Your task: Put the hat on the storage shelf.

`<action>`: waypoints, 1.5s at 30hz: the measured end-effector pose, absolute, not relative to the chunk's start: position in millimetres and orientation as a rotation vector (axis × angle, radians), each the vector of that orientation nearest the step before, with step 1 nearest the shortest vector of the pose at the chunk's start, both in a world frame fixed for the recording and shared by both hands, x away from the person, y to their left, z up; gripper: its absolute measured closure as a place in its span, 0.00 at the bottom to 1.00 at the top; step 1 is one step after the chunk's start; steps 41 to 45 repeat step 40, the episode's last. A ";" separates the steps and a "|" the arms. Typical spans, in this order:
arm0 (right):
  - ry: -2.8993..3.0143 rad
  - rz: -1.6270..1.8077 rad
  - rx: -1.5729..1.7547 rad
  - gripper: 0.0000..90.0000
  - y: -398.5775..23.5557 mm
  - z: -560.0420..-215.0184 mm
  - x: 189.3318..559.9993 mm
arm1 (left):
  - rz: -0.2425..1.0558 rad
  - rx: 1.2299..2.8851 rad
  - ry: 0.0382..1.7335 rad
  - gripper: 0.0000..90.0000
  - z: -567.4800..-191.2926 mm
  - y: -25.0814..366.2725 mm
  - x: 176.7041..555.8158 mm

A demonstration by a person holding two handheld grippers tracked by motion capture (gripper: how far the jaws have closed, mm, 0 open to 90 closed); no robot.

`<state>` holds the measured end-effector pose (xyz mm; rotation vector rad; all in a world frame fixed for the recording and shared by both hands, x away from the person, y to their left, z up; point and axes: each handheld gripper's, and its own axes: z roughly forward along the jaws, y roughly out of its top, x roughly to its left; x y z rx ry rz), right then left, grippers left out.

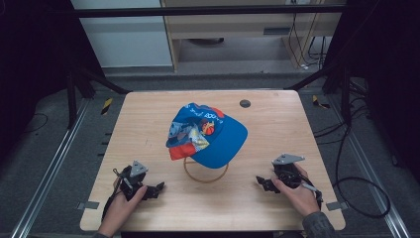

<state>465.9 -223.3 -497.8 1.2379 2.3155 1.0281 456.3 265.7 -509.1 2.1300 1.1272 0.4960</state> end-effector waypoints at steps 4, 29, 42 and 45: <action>2.295 1.041 1.249 0.16 -221.0 -501.3 468.1 | 0.496 2.131 1.127 0.00 -509.0 265.7 456.3; 2.215 1.010 1.272 0.14 -211.5 -511.5 469.4 | 0.496 2.130 1.127 0.00 -509.1 265.7 456.3; 2.189 0.970 1.293 0.13 -208.3 -511.7 464.4 | 0.496 2.131 1.127 0.00 -509.0 265.7 456.3; 2.189 0.970 1.293 0.13 -208.3 -511.7 464.4 | 0.496 2.131 1.127 0.00 -509.0 265.7 456.3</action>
